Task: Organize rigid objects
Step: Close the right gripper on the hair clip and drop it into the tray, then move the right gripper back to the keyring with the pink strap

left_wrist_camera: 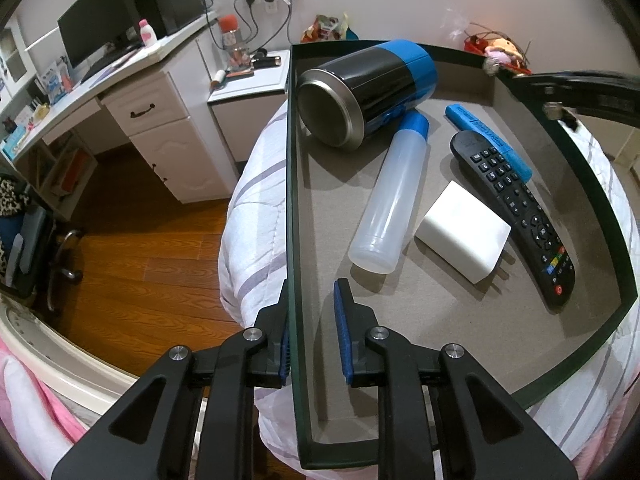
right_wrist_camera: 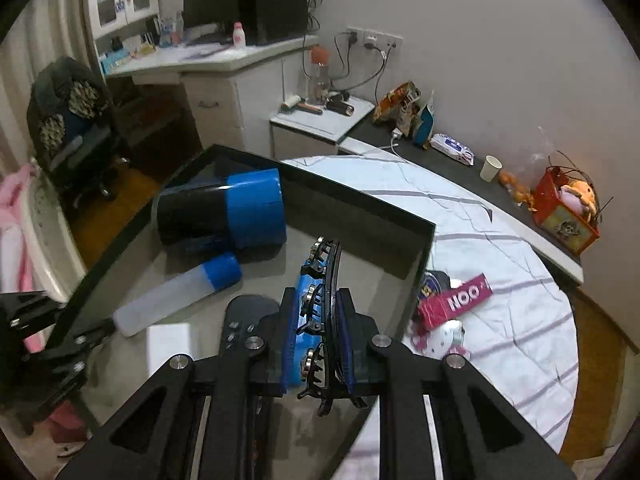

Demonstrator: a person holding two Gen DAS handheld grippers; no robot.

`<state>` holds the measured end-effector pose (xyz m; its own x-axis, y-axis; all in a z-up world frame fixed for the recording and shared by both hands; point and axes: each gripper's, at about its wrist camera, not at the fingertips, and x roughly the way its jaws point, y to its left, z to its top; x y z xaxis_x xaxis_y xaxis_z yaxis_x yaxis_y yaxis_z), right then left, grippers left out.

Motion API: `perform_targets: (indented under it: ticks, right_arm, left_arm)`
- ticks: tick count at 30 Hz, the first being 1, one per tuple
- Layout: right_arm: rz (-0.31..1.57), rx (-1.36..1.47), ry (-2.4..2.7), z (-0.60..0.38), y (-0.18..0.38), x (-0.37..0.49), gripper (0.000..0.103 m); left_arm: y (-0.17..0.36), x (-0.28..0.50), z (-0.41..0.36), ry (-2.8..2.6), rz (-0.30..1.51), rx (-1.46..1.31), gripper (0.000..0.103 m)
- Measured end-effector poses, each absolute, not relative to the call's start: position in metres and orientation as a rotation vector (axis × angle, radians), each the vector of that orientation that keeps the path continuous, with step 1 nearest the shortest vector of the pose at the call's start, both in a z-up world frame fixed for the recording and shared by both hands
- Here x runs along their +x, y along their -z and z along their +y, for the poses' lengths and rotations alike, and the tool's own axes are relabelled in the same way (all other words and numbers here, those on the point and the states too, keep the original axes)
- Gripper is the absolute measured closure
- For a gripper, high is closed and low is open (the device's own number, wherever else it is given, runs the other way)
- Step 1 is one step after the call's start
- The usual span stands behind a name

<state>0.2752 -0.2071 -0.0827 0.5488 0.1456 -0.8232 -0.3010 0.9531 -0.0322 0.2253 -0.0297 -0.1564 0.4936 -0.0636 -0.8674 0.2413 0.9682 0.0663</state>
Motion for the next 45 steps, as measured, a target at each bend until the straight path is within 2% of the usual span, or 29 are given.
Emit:
perform_targets:
  ticks: [15,19,24,28,34,40,45]
  right_arm:
    - [1.03,-0.315,-0.113,-0.197,0.114,0.304,0.083]
    - [0.993,-0.32,-0.107,-0.197,0.104,0.298,0.057]
    - [0.938,-0.288,-0.116,-0.207,0.085,0.287,0.054]
    - [0.884,-0.271,-0.099,-0.222,0.07,0.276,0.038]
    - [0.817,-0.257,-0.061,-0.261,0.054,0.251,0.025]
    - [0.812,-0.2,-0.022,-0.312,0.057,0.233,0.025]
    - [0.883,-0.207,-0.065,-0.336,0.088,0.228,0.025]
  left_arm:
    - [0.157,0.227,-0.029,0.19,1.04,0.189,0.085]
    - [0.157,0.226,-0.028,0.19,1.039,0.188,0.086]
    - [0.157,0.226,-0.029,0.19,1.04,0.189,0.086]
    - [0.158,0.226,-0.027,0.188,1.039,0.189,0.086]
    - [0.158,0.225,-0.025,0.181,1.042,0.196,0.085]
    - [0.158,0.225,-0.025,0.176,1.043,0.201,0.085]
    - [0.158,0.224,-0.026,0.172,1.043,0.204,0.085]
